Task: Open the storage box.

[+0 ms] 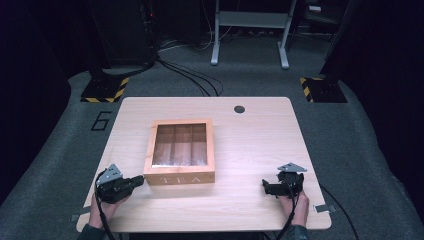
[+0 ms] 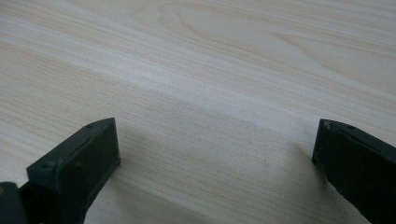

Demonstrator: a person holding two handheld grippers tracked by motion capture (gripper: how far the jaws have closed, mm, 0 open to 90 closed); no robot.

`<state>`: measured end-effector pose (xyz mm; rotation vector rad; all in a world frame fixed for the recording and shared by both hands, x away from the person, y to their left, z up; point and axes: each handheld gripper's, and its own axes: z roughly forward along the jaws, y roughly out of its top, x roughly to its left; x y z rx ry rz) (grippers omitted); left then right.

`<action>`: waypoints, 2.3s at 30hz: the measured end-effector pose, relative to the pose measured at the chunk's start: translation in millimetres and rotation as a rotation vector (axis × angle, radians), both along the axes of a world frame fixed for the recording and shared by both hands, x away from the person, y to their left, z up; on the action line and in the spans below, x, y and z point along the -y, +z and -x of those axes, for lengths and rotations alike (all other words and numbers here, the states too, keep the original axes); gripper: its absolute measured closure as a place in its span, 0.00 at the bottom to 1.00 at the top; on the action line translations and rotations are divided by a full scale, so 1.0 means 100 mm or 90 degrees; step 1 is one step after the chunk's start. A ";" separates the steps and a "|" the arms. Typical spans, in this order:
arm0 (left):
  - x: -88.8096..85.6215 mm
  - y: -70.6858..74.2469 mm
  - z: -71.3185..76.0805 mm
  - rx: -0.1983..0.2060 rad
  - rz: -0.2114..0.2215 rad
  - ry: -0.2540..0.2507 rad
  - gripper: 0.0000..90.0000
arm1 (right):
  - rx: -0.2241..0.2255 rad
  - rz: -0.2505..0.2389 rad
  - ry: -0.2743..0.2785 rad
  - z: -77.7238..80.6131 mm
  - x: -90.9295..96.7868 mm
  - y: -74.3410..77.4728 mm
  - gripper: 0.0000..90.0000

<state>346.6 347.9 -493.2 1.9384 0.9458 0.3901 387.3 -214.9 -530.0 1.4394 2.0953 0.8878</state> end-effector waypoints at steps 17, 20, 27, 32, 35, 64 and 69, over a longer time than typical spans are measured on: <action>-0.02 0.04 -0.01 0.000 0.039 -0.006 0.97 | 0.002 -0.002 0.000 0.00 0.00 0.00 0.00; -0.03 0.03 -0.02 -0.003 0.042 -0.010 0.97 | 0.002 -0.002 -0.001 0.00 0.00 0.00 0.00; -0.03 0.02 0.00 0.000 0.046 -0.013 0.97 | 0.002 -0.002 -0.001 0.00 0.00 0.00 0.00; -0.05 0.01 -0.01 0.013 0.048 -0.016 0.97 | 0.002 -0.002 -0.001 0.00 0.00 0.00 0.00; -0.05 0.01 -0.01 0.017 0.050 -0.017 0.97 | 0.002 -0.002 -0.001 0.00 0.00 0.00 0.00; -0.04 0.11 -0.14 0.093 0.078 -0.015 0.96 | 0.002 -0.002 0.000 0.00 0.00 0.00 0.00; -0.04 0.11 -0.19 0.089 0.088 -0.015 0.96 | 0.002 -0.002 0.000 0.00 0.00 0.00 0.00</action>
